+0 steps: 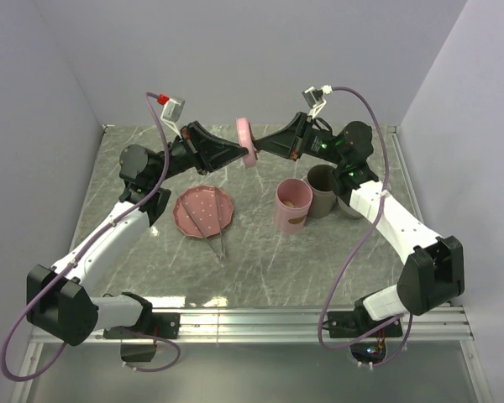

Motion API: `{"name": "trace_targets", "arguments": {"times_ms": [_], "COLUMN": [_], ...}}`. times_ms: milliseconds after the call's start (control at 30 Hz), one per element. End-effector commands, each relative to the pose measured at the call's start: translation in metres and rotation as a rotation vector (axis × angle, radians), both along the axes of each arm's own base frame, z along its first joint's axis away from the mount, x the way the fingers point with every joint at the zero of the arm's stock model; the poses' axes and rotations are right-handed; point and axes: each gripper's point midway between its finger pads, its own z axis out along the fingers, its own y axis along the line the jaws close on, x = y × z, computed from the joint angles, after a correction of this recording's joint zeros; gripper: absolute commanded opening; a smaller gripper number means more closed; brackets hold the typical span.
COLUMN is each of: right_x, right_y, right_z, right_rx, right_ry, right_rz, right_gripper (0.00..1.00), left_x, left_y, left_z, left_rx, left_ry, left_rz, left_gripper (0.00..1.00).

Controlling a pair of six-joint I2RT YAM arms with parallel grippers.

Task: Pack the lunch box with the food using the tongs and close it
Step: Pass the lid of the lunch box from the left arm to the right, then put the lid back on the lunch box

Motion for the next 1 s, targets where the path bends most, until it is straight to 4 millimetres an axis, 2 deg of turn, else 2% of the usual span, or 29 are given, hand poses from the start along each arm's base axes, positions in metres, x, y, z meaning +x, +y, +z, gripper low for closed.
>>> {"name": "trace_targets", "arguments": {"times_ms": [0, 33, 67, 200, 267, 300, 367, 400, 500, 533, 567, 600, 633, 667, 700, 733, 767, 800, 867, 900, 933, 967], "right_x": [-0.024, -0.024, -0.024, -0.020, -0.014, -0.010, -0.003, -0.001, 0.008, 0.009, 0.017, 0.019, 0.024, 0.036, 0.034, 0.034, 0.040, 0.038, 0.047, 0.042, 0.044, 0.048], "right_y": [-0.004, -0.004, -0.004, -0.006, -0.009, -0.010, -0.016, -0.019, -0.032, -0.036, -0.043, -0.049, -0.054, -0.061, -0.068, -0.073, -0.077, -0.085, -0.094, -0.102, -0.106, -0.109], "right_z": [0.032, 0.031, 0.032, 0.031, 0.024, 0.019, 0.020, 0.013, 0.011, 0.001, 0.005, -0.013, -0.019, -0.014, -0.031, -0.023, -0.034, -0.050, -0.058, -0.071, -0.068, -0.080], "right_rx": [0.037, 0.033, 0.030, -0.012, -0.054, -0.098, -0.139, -0.176, -0.239, -0.279, -0.315, -0.390, -0.447, -0.515, -0.596, -0.629, -0.695, -0.773, -0.869, -0.939, -0.965, -1.014], "right_ry": [-0.118, -0.116, -0.118, -0.147, -0.119, -0.123, -0.140, -0.144, -0.189, -0.153, -0.212, -0.148, -0.149, -0.224, -0.161, -0.188, -0.219, -0.173, -0.207, -0.166, -0.172, -0.174], "right_rz": [0.028, 0.027, 0.023, -0.007, -0.030, -0.049, -0.097, -0.110, -0.167, -0.174, -0.221, -0.235, -0.267, -0.319, -0.318, -0.334, -0.327, -0.327, -0.324, -0.309, -0.312, -0.284], "right_gripper": [0.14, 0.03, 0.00, 0.00, 0.00, 0.00, 0.00, 0.00, 0.00, 0.00, 0.00, 0.00, 0.00, 0.00, 0.00, 0.00, 0.00, 0.00, 0.00, 0.00, 0.00, 0.00], "left_x": [0.000, 0.000, 0.000, 0.004, 0.008, 0.013, 0.014, 0.017, 0.024, 0.028, 0.033, 0.036, 0.042, 0.052, 0.058, 0.061, 0.071, 0.075, 0.080, 0.087, 0.088, 0.091], "left_y": [-0.001, -0.001, -0.001, -0.001, -0.001, 0.001, 0.003, 0.007, 0.013, 0.014, 0.017, 0.020, 0.023, 0.032, 0.037, 0.043, 0.051, 0.054, 0.061, 0.068, 0.071, 0.077], "left_z": [0.009, 0.008, 0.007, 0.000, -0.004, -0.008, -0.010, -0.012, -0.013, -0.020, -0.016, -0.015, -0.028, -0.019, -0.019, -0.024, -0.027, -0.033, -0.036, -0.034, -0.025, -0.032], "left_rx": [-0.009, -0.007, -0.002, 0.026, 0.044, 0.061, 0.070, 0.079, 0.110, 0.144, 0.172, 0.195, 0.251, 0.280, 0.304, 0.346, 0.387, 0.425, 0.518, 0.543, 0.554, 0.598], "left_ry": [-0.024, -0.023, -0.019, 0.006, 0.034, 0.051, 0.054, 0.060, 0.047, 0.080, 0.039, 0.029, 0.092, 0.026, 0.019, 0.049, 0.018, 0.020, -0.022, -0.032, -0.063, -0.059], "left_rz": [0.005, 0.007, 0.008, 0.018, 0.030, 0.045, 0.046, 0.059, 0.094, 0.101, 0.131, 0.154, 0.176, 0.245, 0.278, 0.302, 0.359, 0.376, 0.416, 0.464, 0.487, 0.502], "left_gripper": [0.00, 0.00, 0.00, 0.00, 0.02, 0.15, 0.27, 0.40, 0.62, 0.73, 0.99, 0.99, 0.99, 0.99, 0.99, 1.00, 0.99, 0.99, 0.99, 0.99, 0.99, 0.99]}}
